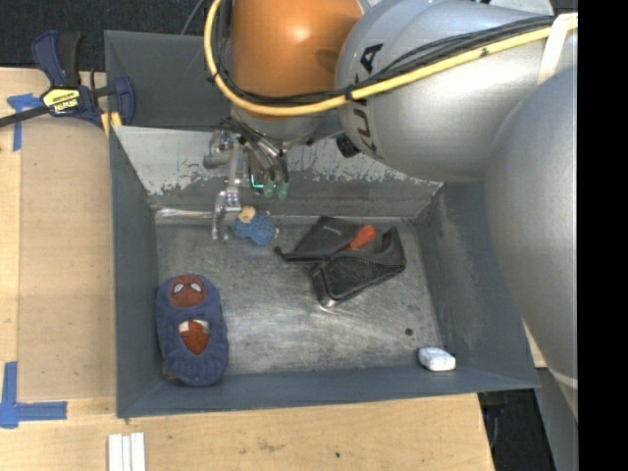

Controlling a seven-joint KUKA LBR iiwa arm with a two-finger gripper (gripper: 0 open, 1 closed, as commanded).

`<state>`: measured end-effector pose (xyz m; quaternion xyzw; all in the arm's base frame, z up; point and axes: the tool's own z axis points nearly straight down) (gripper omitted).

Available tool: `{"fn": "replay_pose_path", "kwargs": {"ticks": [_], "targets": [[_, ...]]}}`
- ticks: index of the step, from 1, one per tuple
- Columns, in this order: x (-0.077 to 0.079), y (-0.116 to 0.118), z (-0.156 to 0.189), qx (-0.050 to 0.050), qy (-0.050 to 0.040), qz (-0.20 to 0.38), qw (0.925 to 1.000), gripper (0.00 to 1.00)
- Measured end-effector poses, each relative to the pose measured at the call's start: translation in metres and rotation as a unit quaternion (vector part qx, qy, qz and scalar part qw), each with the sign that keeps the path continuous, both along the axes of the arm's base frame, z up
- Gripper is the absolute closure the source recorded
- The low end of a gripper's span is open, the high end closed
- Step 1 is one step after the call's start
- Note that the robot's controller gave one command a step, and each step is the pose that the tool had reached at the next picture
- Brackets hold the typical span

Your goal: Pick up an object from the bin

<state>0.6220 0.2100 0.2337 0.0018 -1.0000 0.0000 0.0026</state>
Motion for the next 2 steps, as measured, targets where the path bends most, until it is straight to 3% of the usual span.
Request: {"fn": "replay_pose_path", "kwargs": {"ticks": [1,2], "targets": [[-0.008,0.036,-0.064,0.000,-0.0011,-0.024,0.9997,0.00],[-0.047,0.029,-0.142,0.001,-0.0058,0.040,0.9992,0.00]]}}
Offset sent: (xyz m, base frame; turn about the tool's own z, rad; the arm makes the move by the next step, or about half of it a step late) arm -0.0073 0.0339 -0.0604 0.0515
